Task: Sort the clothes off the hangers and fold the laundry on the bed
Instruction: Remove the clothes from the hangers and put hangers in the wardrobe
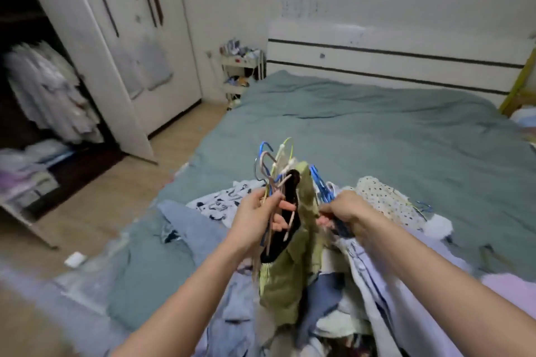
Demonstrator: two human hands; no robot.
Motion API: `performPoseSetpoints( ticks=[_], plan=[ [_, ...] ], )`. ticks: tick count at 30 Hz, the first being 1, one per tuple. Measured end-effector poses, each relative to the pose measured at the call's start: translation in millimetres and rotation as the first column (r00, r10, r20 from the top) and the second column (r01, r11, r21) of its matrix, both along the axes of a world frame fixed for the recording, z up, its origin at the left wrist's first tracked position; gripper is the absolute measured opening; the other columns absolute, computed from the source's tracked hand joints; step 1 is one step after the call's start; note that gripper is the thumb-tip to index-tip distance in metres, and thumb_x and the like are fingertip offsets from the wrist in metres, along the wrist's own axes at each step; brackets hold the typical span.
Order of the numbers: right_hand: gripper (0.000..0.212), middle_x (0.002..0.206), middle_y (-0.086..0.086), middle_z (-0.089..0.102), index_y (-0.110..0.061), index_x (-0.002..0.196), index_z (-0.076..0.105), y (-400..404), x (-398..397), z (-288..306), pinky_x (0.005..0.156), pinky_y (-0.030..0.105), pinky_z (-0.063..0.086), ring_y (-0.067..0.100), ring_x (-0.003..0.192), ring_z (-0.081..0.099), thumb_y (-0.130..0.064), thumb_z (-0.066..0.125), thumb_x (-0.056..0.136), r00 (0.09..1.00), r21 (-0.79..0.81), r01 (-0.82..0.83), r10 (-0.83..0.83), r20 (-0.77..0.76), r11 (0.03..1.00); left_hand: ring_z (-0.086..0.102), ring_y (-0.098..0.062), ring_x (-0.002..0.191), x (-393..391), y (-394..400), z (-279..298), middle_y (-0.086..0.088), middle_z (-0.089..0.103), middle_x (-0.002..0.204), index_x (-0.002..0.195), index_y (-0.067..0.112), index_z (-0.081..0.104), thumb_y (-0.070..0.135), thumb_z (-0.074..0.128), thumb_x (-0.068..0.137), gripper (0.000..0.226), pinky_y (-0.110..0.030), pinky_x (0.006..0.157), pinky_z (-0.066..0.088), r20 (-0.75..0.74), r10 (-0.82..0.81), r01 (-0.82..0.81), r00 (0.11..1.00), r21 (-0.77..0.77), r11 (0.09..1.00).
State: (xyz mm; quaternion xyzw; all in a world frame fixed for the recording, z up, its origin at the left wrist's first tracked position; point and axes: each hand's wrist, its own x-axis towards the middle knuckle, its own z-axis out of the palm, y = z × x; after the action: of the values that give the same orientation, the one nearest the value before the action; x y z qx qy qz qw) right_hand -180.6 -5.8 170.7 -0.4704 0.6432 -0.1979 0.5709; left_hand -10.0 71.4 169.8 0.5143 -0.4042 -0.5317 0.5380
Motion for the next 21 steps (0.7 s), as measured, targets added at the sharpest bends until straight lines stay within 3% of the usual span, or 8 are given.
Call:
performPoseSetpoints(
  ticks=[3,8,11,15,21],
  plan=[
    [0.032,0.032,0.008,0.048,0.002,0.066,0.045,27,92,16,0.027,0.013,0.031,0.012,0.022,0.041,0.002,0.046,0.097,0.99,-0.037,-0.056,0.06,0.124,0.998,0.045,-0.008,0.037,88,44,12,-0.013,0.069,0.079,0.091,0.005,0.051,0.01,0.044,0.101,0.013,-0.017,0.039,0.036,0.082,0.112,-0.106,0.99,-0.072,0.992],
    [0.039,0.042,0.007,0.045,-0.005,0.058,0.044,64,233,20,0.031,0.014,0.031,0.012,0.025,0.037,-0.002,0.044,0.097,0.963,-0.172,-0.186,0.214,0.162,0.967,0.033,-0.005,0.035,211,101,25,-0.012,0.062,0.067,0.086,0.005,0.053,0.009,0.044,0.101,0.018,-0.016,0.036,0.027,0.079,0.31,-0.303,0.947,-0.082,0.949],
    [0.039,0.05,0.008,0.04,-0.01,0.059,0.041,75,307,20,0.035,0.017,0.027,0.014,0.029,0.034,-0.005,0.043,0.098,0.932,-0.222,-0.228,0.279,0.233,0.948,0.027,-0.002,0.033,277,123,26,0.003,0.055,0.047,0.096,-0.003,0.051,0.012,0.042,0.102,0.019,-0.014,0.034,0.021,0.018,0.406,-0.406,0.914,-0.02,0.914],
    [0.035,0.042,0.003,0.035,-0.011,0.063,0.037,79,403,19,0.04,0.02,0.017,0.013,0.035,0.025,-0.004,0.041,0.097,0.871,-0.243,-0.299,0.368,0.325,0.923,0.027,-0.002,0.036,361,140,15,0.004,0.059,0.055,0.101,-0.001,0.055,0.014,0.047,0.1,0.017,-0.013,0.033,0.021,-0.027,0.54,-0.539,0.841,0.053,0.841],
    [0.039,0.044,0.006,0.033,-0.009,0.059,0.037,60,564,6,0.04,0.021,0.018,0.013,0.037,0.025,-0.005,0.041,0.097,0.798,-0.241,-0.44,0.5,0.337,0.865,0.028,-0.002,0.039,502,130,8,-0.005,0.062,0.07,0.09,0.003,0.058,0.011,0.049,0.098,0.014,-0.013,0.034,0.02,-0.04,0.696,-0.693,0.717,0.065,0.718]
  ],
)
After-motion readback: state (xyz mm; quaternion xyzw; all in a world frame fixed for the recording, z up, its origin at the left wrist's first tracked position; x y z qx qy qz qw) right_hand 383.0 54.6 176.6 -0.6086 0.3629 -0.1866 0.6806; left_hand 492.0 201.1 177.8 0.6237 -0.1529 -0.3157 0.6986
